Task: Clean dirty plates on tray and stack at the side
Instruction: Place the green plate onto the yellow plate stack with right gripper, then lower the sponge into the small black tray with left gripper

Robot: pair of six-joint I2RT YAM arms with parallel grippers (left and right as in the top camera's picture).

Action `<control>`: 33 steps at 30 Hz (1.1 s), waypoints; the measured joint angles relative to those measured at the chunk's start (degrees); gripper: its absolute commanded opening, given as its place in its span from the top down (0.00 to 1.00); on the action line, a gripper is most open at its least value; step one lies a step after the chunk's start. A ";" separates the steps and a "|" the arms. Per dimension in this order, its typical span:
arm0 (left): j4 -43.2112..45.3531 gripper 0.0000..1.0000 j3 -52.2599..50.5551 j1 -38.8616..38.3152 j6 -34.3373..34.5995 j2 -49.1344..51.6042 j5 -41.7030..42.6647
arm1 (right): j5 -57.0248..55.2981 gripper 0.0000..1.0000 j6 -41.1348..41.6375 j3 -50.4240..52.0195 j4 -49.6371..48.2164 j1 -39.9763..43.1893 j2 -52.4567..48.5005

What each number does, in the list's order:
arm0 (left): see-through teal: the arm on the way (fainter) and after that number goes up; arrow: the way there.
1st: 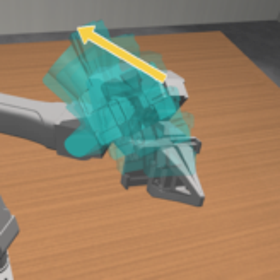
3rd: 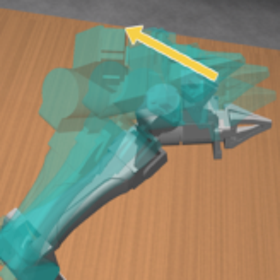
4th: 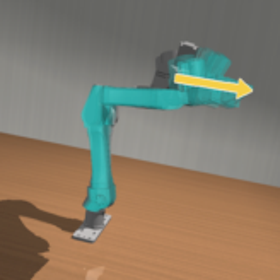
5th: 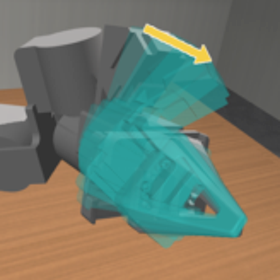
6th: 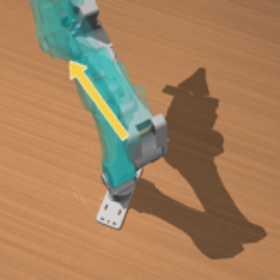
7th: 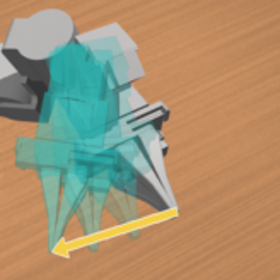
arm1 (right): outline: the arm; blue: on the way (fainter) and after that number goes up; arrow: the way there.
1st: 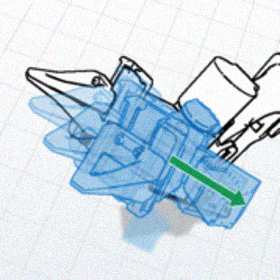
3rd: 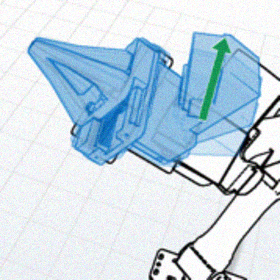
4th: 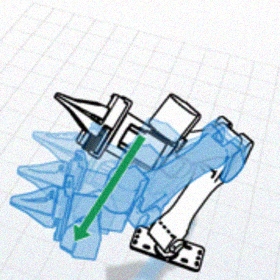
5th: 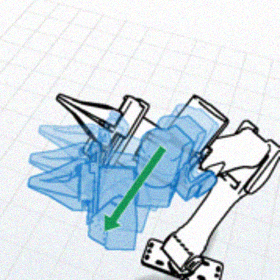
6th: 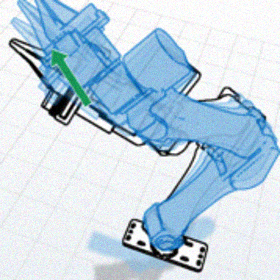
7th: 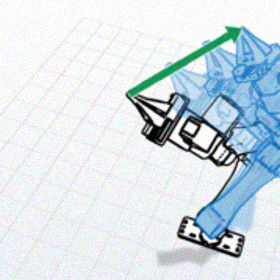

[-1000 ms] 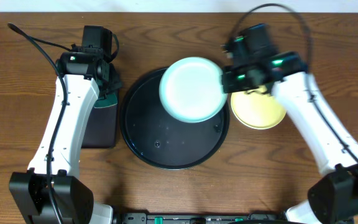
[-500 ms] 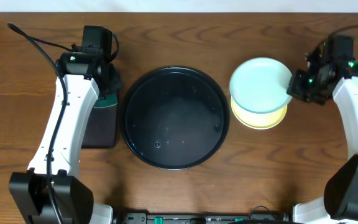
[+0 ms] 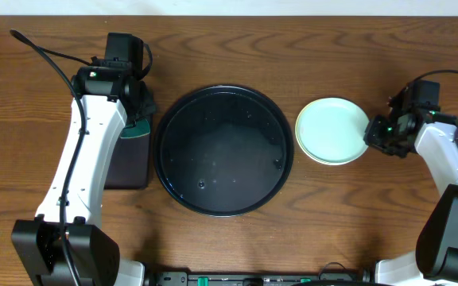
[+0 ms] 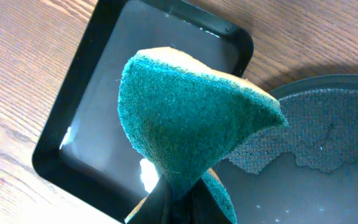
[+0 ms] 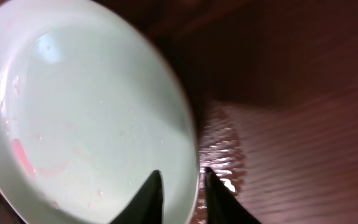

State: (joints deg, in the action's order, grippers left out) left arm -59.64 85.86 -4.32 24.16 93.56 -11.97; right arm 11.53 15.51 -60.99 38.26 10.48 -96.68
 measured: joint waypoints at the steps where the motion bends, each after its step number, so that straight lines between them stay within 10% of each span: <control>1: -0.02 0.93 0.00 0.00 0.00 0.00 0.00 | 0.46 0.73 -0.26 0.00 -0.07 -0.66 0.00; 5: -0.81 0.93 0.00 0.00 -0.66 0.00 0.00 | 1.51 0.53 -1.11 0.00 -0.15 -4.90 0.00; 8: -1.88 0.92 0.00 0.17 -1.64 -0.02 0.00 | 2.01 0.02 -1.42 0.00 -0.13 -8.46 0.00; 33: 18.29 0.93 -18.58 11.98 -7.89 0.37 5.90 | 1.62 0.01 -6.38 -12.35 12.26 -11.56 4.96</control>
State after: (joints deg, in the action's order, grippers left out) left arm -41.34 67.29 7.66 16.27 93.93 -6.07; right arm 13.15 9.13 -73.34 50.52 -1.08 -91.72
